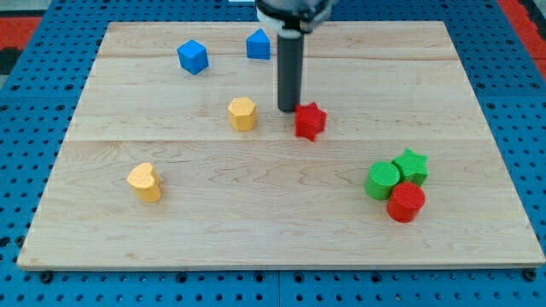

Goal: Push the red star above to the green circle

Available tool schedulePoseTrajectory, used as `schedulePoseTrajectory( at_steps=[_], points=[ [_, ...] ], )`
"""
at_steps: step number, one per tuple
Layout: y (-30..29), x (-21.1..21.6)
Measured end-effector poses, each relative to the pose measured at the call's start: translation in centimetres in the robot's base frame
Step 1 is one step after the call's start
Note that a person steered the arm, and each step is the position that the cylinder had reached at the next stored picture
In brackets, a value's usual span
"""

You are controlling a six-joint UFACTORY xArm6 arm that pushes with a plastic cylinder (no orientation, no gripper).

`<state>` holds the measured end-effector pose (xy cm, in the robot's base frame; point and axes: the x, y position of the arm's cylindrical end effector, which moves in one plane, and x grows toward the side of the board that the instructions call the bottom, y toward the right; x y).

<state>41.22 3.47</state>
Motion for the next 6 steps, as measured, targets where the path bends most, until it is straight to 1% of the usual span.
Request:
schedulePoseTrajectory(
  at_steps=[1,2,3,5,6],
  points=[
    [3.7,4.1],
    [5.6,6.2],
    [7.2,4.7],
    [9.3,3.6],
    [10.5,1.5]
  ],
)
